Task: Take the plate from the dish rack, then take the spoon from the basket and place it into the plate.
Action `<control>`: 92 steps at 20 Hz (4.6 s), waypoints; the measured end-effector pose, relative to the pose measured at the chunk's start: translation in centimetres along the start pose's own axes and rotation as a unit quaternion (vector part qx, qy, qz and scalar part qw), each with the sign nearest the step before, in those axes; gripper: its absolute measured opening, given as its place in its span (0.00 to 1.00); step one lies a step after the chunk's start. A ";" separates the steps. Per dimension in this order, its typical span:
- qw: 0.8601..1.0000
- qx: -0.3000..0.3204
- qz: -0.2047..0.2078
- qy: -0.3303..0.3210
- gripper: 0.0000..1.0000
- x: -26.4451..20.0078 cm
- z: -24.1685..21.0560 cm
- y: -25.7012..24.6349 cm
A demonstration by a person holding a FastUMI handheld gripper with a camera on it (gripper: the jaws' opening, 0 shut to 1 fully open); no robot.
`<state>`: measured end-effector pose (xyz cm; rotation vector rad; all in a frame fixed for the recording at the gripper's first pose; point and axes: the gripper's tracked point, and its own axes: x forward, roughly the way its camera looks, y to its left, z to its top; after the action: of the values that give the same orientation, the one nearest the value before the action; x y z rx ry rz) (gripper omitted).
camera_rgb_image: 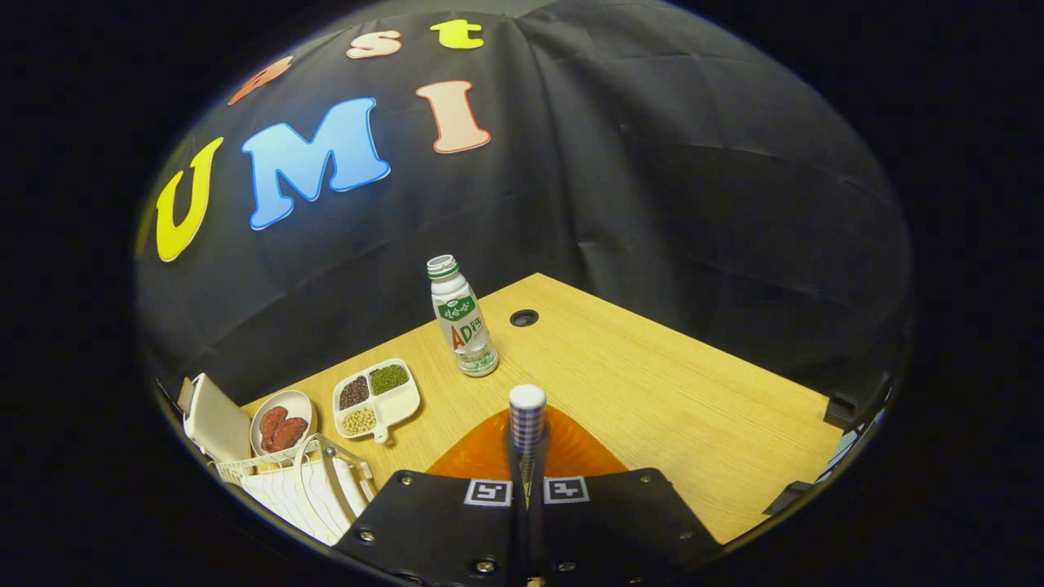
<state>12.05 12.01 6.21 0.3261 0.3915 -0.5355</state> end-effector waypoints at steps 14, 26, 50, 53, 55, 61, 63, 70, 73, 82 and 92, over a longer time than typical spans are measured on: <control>0.994 -0.063 0.021 -0.088 0.00 -8.5 7.0 4.1; 0.966 -0.181 0.157 -0.095 0.00 -21.7 0.6 17.8; 0.910 -0.248 0.327 0.048 0.04 -31.2 -25.9 26.5; 0.911 -0.243 0.329 0.050 0.08 -30.6 -25.9 26.3; 0.913 -0.239 0.325 0.053 0.11 -30.3 -25.8 25.8; 0.925 -0.222 0.302 0.066 0.15 -28.8 -25.3 24.0; 0.928 -0.218 0.293 0.070 0.15 -28.5 -25.2 23.5; 0.941 -0.209 0.256 0.078 0.23 -26.6 -24.6 20.9; 0.947 -0.207 0.236 0.071 0.37 -25.9 -23.8 19.8; 0.955 -0.207 0.207 0.046 0.92 -25.0 -19.9 17.9; 0.940 -0.150 0.256 -0.167 0.93 -28.2 1.0 20.2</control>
<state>1.13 40.04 23.48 0.0298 0.0459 -0.0100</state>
